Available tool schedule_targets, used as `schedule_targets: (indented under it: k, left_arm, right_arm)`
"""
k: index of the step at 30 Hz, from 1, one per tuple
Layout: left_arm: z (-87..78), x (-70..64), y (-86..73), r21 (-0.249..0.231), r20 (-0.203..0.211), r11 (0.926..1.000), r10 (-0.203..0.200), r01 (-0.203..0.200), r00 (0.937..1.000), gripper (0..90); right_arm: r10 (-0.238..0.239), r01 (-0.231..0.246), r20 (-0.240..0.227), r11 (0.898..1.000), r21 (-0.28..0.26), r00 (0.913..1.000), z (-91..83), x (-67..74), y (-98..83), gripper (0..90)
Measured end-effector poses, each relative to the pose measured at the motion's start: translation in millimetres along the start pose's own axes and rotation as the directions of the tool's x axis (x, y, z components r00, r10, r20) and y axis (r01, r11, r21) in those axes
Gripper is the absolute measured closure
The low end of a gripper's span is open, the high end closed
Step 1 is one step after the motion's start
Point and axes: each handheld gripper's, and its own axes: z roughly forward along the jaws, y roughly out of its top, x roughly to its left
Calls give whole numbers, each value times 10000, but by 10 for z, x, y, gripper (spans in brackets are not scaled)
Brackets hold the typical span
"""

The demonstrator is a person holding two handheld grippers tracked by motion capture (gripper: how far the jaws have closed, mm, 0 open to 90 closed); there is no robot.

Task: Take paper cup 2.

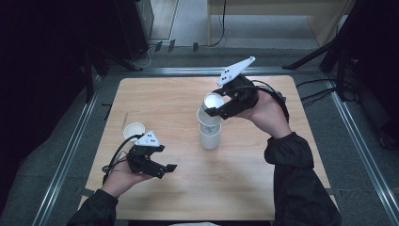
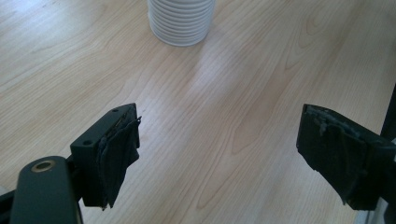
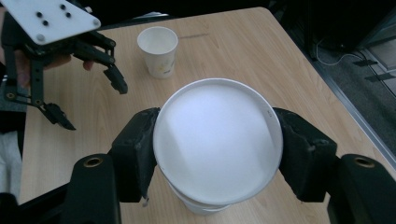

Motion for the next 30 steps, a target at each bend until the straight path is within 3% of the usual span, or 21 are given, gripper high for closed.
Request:
schedule_targets:
  k: [8, 13, 30]
  left_arm:
    - [49, -17, 79, -56, 244, 9994, 347, -345, 9991, 133]
    - [99, -11, 148, -78, 377, 9986, 530, -528, 9979, 133]
    - [332, -38, 428, -8, 1133, 9885, 1506, -1515, 9821, 134]
  right_arm:
    - [-139, 140, 22, 9999, -70, 9999, -134, 131, -6, 351]
    - [13, -14, -101, 9999, -169, 9999, -191, 169, -83, 350]
    - [543, -544, -103, 9985, -54, 9985, -267, 284, -466, 350]
